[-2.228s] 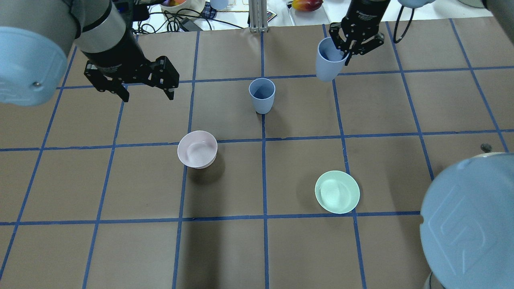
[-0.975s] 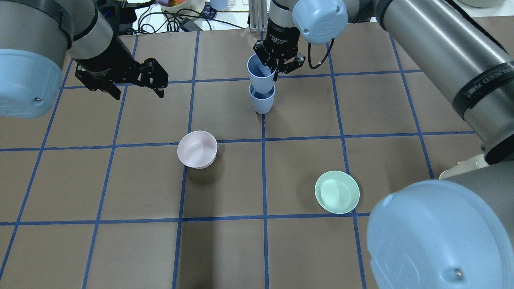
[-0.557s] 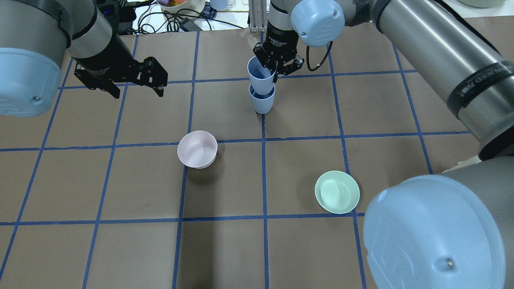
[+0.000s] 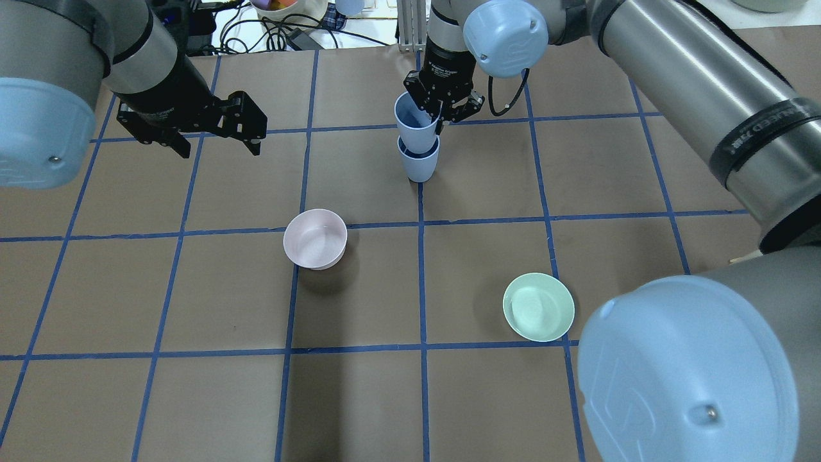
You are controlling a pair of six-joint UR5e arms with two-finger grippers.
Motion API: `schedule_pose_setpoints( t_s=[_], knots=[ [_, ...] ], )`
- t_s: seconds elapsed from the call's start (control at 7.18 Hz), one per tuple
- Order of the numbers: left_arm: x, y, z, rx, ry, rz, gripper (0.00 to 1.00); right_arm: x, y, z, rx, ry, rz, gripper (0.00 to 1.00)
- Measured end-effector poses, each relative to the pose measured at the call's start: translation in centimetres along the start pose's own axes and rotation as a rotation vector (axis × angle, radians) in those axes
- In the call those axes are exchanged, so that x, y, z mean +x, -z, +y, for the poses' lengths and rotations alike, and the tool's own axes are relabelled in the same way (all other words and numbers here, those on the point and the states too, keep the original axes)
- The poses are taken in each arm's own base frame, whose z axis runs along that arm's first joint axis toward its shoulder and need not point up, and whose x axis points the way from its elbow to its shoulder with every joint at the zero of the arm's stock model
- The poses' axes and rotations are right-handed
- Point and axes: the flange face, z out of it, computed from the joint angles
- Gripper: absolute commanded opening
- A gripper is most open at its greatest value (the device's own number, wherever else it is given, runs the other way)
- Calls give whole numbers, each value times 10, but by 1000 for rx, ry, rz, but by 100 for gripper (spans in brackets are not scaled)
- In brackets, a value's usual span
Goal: Stack blue cups with both arms
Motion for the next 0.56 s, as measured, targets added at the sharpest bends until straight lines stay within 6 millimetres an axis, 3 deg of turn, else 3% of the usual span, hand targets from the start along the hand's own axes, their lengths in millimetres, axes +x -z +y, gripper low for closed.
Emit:
schedule_pose_setpoints(
  t_s=[0.28,0.56],
  knots=[
    [0,1,0,-1,0,0,100,0,0,-1,1,-4,-2,95],
    [0,1,0,-2,0,-1,100,9,18,-11,41,5,-13,100]
  ],
)
